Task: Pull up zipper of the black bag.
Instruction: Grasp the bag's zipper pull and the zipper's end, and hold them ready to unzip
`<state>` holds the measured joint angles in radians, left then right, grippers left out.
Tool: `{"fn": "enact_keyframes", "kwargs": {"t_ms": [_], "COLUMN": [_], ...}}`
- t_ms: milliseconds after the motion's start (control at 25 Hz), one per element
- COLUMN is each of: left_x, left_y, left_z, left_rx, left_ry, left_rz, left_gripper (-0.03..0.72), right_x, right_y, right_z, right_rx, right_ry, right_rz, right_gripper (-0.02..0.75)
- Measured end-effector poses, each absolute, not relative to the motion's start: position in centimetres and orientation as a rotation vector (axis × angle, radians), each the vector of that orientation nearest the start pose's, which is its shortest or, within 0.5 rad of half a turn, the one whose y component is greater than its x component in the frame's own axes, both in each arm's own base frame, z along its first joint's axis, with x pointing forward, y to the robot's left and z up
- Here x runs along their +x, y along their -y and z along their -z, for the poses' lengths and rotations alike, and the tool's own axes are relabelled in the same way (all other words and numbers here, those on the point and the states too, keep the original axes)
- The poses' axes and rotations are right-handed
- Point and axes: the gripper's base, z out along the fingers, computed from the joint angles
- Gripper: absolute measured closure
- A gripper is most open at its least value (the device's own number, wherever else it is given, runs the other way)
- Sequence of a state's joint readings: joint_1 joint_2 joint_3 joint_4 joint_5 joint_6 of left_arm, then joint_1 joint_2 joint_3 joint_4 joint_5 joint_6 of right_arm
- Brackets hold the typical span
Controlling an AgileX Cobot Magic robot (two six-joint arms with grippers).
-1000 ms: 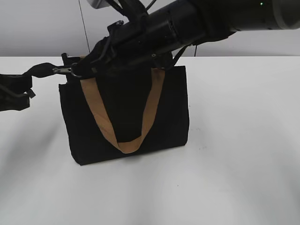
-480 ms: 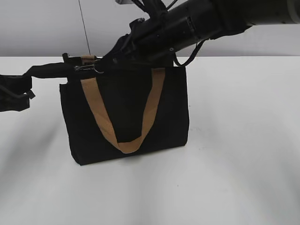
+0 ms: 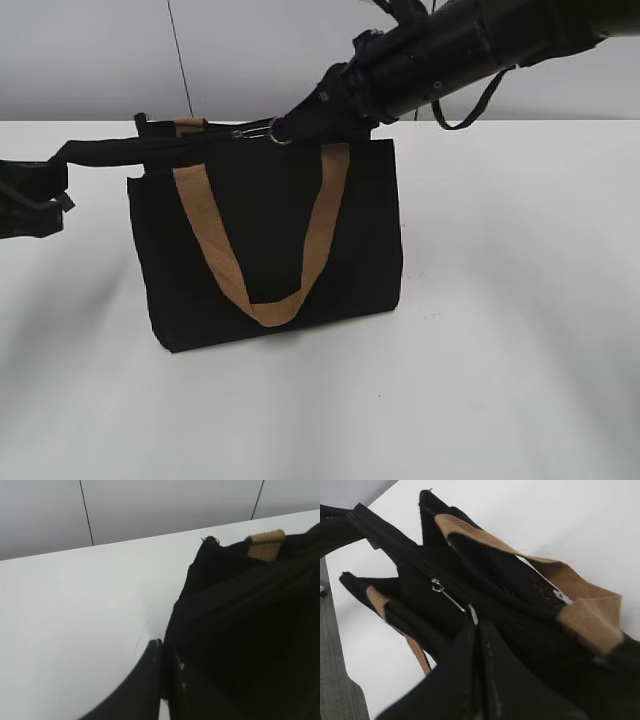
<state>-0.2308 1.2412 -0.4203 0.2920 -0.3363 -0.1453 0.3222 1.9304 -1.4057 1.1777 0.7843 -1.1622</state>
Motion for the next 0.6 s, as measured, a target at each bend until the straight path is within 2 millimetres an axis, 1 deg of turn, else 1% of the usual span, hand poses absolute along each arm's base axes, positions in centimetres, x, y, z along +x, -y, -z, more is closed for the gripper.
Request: {"fn": "enact_keyframes", "kwargs": {"t_ms": [240,440,520,600], "left_x": [22.1,22.1,22.1,22.1], "left_y": [6.1,6.1,6.1,6.1], "left_z": [-21.5,-21.5,-21.4,-21.4], "left_rx": [0.417,0.417,0.417,0.417], "left_ry": [-1.941,-1.942,-1.943,-1.943], "left_rz": [0.158,0.158,0.158,0.158], "left_gripper": [0.684,0.684,0.684,0.684], "right_x": [38.8,39.4,39.6,39.6], "right_y": [-15.7,-13.0,-12.0,-11.6], "right_z": [-23.8,-23.7,-23.6,-23.6], "right_rx": [-0.767,-0.729,-0.710,-0.707], "right_ry": [-2.196,-2.248,-2.262,-2.270], "right_rz": [-0.975,-0.951,-0.936,-0.944], "right_gripper": [0.738,0.738,0.738,0.738]}}
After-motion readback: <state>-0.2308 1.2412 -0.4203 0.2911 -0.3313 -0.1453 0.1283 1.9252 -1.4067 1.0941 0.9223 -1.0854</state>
